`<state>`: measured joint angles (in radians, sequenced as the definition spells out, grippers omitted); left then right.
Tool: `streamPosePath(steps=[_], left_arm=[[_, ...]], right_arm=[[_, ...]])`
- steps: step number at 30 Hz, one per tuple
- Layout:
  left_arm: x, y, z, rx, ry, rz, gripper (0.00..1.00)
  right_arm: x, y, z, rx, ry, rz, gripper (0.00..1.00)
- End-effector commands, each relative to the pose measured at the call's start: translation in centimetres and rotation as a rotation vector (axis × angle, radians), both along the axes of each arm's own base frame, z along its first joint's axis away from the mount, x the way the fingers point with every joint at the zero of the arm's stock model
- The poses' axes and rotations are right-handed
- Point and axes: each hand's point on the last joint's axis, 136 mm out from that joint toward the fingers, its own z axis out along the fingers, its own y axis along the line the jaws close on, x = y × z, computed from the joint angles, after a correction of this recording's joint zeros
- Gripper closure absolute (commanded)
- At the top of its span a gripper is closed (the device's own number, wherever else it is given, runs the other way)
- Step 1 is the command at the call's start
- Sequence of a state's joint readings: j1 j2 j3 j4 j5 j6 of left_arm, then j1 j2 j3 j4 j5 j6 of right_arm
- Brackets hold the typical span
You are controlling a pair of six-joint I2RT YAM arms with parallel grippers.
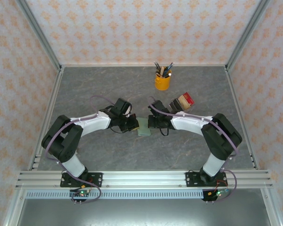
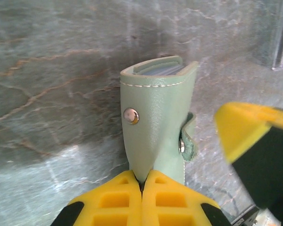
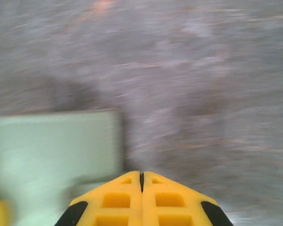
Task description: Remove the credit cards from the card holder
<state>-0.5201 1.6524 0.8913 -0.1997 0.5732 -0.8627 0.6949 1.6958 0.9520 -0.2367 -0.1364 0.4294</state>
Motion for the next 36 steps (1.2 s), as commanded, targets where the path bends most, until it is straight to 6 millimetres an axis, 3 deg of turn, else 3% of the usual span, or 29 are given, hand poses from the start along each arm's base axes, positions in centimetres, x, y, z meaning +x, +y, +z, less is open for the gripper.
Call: streamPosePath(steps=[1,4,10,15,18,23,27,36], left_arm=[[-0.3,1.4,0.1,0.055,0.005,0.013,1.0],[-0.2,1.2,0.0,0.048,0.007,0.008,1.0],[0.0,0.0,0.5,-0.013,-0.001,-0.022,1.0],[0.1,-0.6,1.1,-0.052,-0.015,-0.042,1.0],[0.1,-1.0,1.4,-0.072,-0.022,-0.054,1.0],[0.0,-1.5,1.7,-0.089,-0.032,-0.069,1.0],[-0.2,-1.6,1.7,-0.095,-0.037,-0.075,1.0],[-0.4,-2.1,2.0,-0.114,-0.048,-0.088,1.0]], right_arm=[[-0.2,-4.5,-1.5,-0.157,0.016,-0.117,1.0],[-0.2,-4.5,-1.3,-0.151,0.009,-0.111,1.0],[-1.1,0.2,1.1,0.118,-0.023,0.06,0.99],[-2.4,3.1,2.3,0.263,-0.011,0.171,0.63],[-3.1,4.6,2.2,0.298,0.022,0.233,0.57],[-3.9,5.9,1.4,0.263,0.054,0.283,0.55],[-3.5,5.3,0.8,0.214,0.053,0.257,0.56],[-2.4,3.8,-0.8,0.098,0.066,0.183,0.71]])
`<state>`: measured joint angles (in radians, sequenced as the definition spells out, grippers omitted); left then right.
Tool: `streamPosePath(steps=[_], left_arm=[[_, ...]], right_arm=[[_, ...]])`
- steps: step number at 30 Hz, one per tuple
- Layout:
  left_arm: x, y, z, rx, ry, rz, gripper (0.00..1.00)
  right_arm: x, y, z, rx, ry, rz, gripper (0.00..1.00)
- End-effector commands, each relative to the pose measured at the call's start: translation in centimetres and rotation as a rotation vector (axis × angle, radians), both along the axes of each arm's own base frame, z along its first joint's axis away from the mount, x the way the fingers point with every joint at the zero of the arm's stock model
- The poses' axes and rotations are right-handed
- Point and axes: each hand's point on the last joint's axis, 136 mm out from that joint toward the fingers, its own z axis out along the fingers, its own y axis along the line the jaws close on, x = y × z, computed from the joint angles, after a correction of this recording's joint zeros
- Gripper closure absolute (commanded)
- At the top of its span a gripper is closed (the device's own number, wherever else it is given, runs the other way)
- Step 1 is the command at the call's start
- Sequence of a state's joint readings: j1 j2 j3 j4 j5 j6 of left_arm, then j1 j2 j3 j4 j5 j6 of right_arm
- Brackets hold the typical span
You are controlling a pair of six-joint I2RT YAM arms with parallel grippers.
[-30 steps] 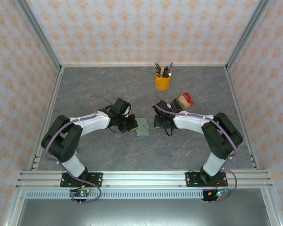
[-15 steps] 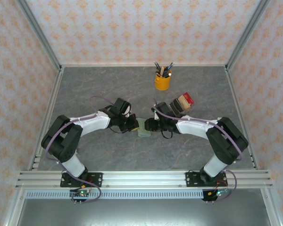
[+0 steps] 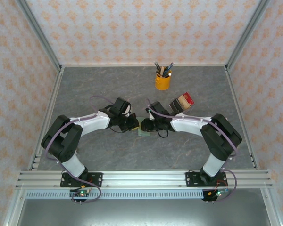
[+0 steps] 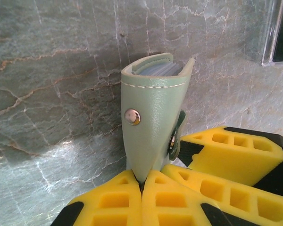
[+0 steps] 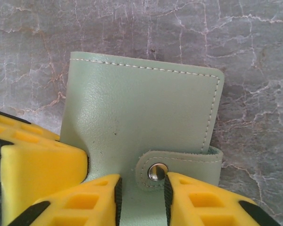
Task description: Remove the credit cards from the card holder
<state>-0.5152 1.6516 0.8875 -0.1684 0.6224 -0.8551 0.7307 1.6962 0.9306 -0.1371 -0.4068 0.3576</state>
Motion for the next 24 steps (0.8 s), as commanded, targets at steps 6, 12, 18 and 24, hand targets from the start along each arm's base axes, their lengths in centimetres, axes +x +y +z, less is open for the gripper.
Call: streamPosePath(steps=[6,12,18,24], left_arm=[[-0.5,-1.2,1.3,-0.054,-0.035,-0.059,1.0],[-0.7,-1.1,1.0,-0.047,-0.028,-0.06,1.0],[-0.8,-1.2,0.9,-0.048,-0.026,-0.068,1.0],[-0.7,-1.5,1.2,-0.057,-0.036,-0.079,1.0]], right_arm=[[1.6,-3.2,-1.9,-0.187,-0.043,-0.117,0.75],[2.2,-4.2,-1.5,-0.226,-0.077,-0.16,0.75],[2.4,-4.2,-1.0,-0.216,-0.098,-0.161,0.75],[1.8,-2.6,-1.0,-0.163,-0.066,-0.087,0.83]])
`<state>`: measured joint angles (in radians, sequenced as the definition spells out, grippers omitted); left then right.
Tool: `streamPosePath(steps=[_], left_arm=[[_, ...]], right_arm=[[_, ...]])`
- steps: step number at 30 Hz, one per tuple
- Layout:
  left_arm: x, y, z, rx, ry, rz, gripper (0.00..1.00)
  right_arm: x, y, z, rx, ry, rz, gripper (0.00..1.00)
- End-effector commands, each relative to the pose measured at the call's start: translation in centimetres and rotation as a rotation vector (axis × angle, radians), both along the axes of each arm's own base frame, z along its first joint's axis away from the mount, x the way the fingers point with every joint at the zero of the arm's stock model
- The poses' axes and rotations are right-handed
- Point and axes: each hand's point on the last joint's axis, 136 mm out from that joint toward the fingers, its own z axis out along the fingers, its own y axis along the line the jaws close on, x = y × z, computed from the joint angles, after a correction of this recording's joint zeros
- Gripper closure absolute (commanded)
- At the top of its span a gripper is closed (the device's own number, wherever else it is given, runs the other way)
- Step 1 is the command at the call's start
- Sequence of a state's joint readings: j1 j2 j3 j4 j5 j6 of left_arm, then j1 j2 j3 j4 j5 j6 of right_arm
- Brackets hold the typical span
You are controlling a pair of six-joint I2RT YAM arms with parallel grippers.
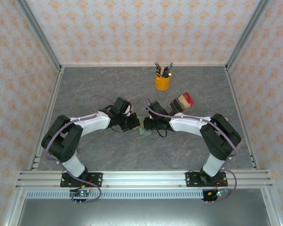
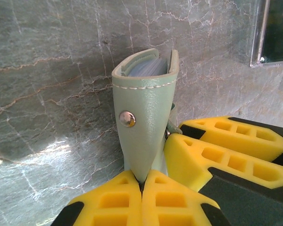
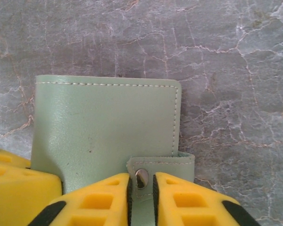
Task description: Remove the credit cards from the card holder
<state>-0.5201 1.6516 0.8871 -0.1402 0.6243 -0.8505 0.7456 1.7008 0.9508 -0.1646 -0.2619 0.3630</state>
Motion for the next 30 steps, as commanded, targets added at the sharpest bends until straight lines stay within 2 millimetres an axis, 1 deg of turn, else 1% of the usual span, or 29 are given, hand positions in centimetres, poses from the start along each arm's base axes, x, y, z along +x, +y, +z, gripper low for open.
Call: streamPosePath(steps=[1,4,6,10,12,15,18,24,25,27,29,30], left_arm=[[-1.0,-1.1,0.8,-0.043,-0.01,-0.072,1.0],[-0.9,-1.1,0.9,-0.044,-0.012,-0.07,1.0],[-1.0,-1.0,0.8,-0.039,-0.011,-0.066,1.0],[-1.2,-0.4,0.4,-0.014,-0.007,-0.049,1.0],[-1.4,-0.2,0.1,-0.004,-0.001,-0.046,1.0],[-1.6,0.3,-0.5,0.011,0.013,-0.037,1.0],[-1.6,0.5,-0.7,0.017,0.019,-0.033,1.0],[-1.5,0.6,-0.8,0.023,0.023,-0.026,1.0],[-1.6,0.6,-0.8,0.023,0.024,-0.024,1.0],[-1.4,0.5,-0.7,0.021,0.02,-0.024,1.0],[-1.4,0.5,-0.6,0.027,0.024,-0.027,1.0],[-1.4,0.5,-0.6,0.032,0.029,-0.031,1.0]], right_arm=[[0.4,-1.5,-0.9,-0.072,0.003,-0.023,0.86],[0.8,-2.5,-1.2,-0.126,-0.007,-0.054,1.0],[1.1,-3.4,-1.6,-0.173,-0.013,-0.089,1.0],[1.7,-6.5,-2.5,-0.326,-0.022,-0.207,1.0],[1.9,-7.7,-2.8,-0.36,-0.018,-0.262,1.0],[2.3,-9.1,-2.0,-0.407,-0.054,-0.324,1.0],[2.3,-9.8,-1.2,-0.418,-0.074,-0.356,1.0],[2.2,-10.5,-1.0,-0.452,-0.072,-0.376,1.0],[2.1,-10.4,-0.9,-0.442,-0.072,-0.372,1.0],[2.2,-9.3,-0.2,-0.367,-0.092,-0.342,1.0],[2.2,-8.1,1.0,-0.294,-0.111,-0.291,1.0],[2.1,-7.9,1.6,-0.272,-0.119,-0.281,0.98]])
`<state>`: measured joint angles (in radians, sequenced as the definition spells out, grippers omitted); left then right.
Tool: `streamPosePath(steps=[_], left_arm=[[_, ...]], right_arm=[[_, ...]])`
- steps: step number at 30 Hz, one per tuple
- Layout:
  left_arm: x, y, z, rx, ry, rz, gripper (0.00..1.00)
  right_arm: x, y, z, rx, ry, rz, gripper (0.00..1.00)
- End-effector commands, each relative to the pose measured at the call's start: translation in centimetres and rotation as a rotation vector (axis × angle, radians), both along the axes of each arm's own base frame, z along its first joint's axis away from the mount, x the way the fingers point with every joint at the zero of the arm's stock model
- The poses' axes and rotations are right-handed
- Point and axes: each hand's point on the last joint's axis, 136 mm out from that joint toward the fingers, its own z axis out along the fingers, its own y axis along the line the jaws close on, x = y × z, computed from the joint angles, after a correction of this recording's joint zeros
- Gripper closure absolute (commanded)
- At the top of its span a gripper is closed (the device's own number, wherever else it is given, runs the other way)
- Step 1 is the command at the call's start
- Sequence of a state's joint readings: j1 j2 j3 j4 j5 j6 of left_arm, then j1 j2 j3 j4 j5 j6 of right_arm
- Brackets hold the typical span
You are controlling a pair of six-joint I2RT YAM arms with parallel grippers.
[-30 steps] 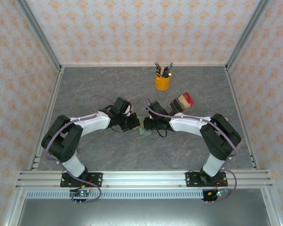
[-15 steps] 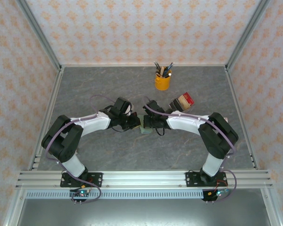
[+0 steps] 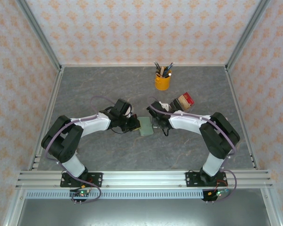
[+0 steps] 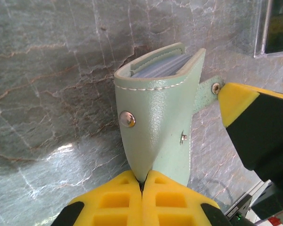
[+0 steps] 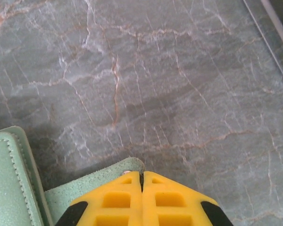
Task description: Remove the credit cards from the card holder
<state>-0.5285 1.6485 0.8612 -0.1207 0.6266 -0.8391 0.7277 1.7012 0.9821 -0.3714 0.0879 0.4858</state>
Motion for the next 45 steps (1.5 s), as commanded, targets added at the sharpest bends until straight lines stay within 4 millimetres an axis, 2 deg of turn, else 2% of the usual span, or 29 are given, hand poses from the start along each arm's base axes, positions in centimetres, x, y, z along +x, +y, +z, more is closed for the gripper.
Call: streamPosePath(steps=[1,5,7,11,17,19,22,26,36,41,45], left_arm=[[-0.7,0.6,0.0,0.036,0.031,-0.015,0.93],[-0.1,0.8,1.0,0.067,0.007,-0.015,0.57],[0.1,1.1,1.5,0.084,-0.006,-0.009,0.44],[0.7,2.9,2.0,0.164,-0.025,0.031,0.23],[0.8,7.0,1.7,0.289,-0.024,0.131,0.04],[0.6,8.3,1.5,0.323,-0.022,0.162,0.01],[0.4,9.6,1.7,0.356,-0.029,0.192,0.0],[-0.1,11.1,2.0,0.398,-0.037,0.216,0.0],[-0.8,11.9,2.3,0.41,-0.051,0.22,0.0],[-1.0,11.9,2.2,0.398,-0.049,0.226,0.0],[-1.1,11.9,2.2,0.387,-0.052,0.23,0.0]], right_arm=[[0.3,-0.1,2.8,0.04,-0.073,0.041,0.89],[-0.4,1.1,4.5,0.108,-0.074,0.116,0.6],[-0.6,1.2,5.0,0.12,-0.069,0.132,0.52],[-1.3,2.6,5.3,0.173,-0.012,0.17,0.46],[-1.5,4.3,4.9,0.177,0.051,0.19,0.43],[-1.3,4.3,4.6,0.125,0.066,0.186,0.43],[-1.1,4.3,3.9,0.049,0.094,0.18,0.45],[-0.8,4.1,2.9,-0.039,0.126,0.167,0.54],[-1.1,3.9,1.5,-0.092,0.184,0.143,0.8],[-1.3,3.5,2.1,-0.104,0.18,0.138,0.9],[-1.2,3.1,4.7,-0.094,0.131,0.133,0.93]])
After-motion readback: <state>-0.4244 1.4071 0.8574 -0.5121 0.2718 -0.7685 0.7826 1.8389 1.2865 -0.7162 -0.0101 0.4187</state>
